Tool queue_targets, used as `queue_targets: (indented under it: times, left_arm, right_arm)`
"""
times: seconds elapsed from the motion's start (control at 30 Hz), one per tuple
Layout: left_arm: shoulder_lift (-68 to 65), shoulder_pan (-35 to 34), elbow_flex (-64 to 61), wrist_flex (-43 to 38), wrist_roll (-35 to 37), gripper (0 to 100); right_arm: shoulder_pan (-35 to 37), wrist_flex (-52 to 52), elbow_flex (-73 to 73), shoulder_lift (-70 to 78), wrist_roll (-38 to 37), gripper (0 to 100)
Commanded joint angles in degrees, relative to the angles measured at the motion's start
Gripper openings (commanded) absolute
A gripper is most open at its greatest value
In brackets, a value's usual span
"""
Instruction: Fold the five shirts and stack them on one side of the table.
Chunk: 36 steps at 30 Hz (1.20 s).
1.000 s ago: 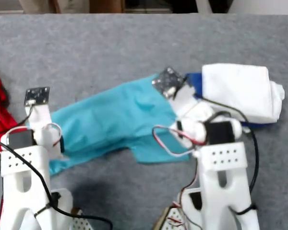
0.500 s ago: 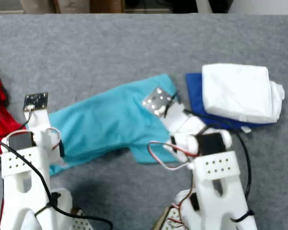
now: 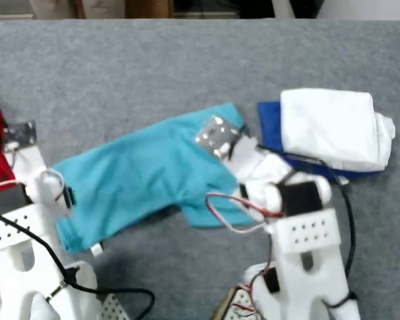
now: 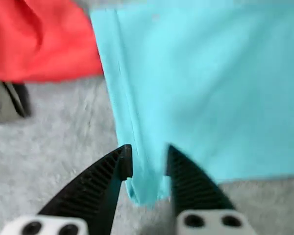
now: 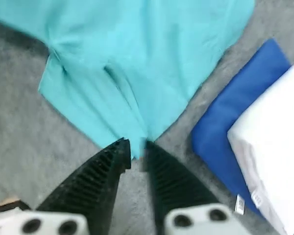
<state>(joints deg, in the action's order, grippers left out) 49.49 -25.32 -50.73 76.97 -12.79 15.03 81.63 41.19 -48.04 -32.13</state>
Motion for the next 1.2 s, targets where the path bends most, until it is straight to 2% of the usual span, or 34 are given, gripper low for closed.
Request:
queue_targets:
  times: [0.0,0.17,0.3,0.43,0.77,1.0,1.17]
  left_arm:
    - [0.22,1.67,2.55,-5.8,4.31,3]
    - [-4.7,6.95,-1.58,-16.97,11.43,2]
    - [-12.88,7.03,-2.55,-24.79,14.68,2]
    - [-21.49,6.95,-1.58,-28.66,15.21,2]
    - [-36.44,6.86,-0.97,-45.54,14.86,2]
    - [-37.76,3.6,3.6,-47.3,15.12,2]
    - [-37.76,1.14,6.42,-47.12,14.86,2]
  right_arm:
    - [1.36,-4.57,-4.97,7.78,1.76,2.0]
    - [1.45,-12.4,-14.55,26.07,2.99,0.9]
    - [1.36,-16.53,-25.71,42.51,6.42,0.9]
    - [1.36,-17.76,-37.85,57.71,6.51,0.9]
    - [-1.1,-17.41,-76.09,91.74,10.64,0.9]
    - [-4.09,-15.65,-99.21,109.23,10.73,0.9]
    - [-4.62,-3.43,-115.82,115.47,10.2,0.9]
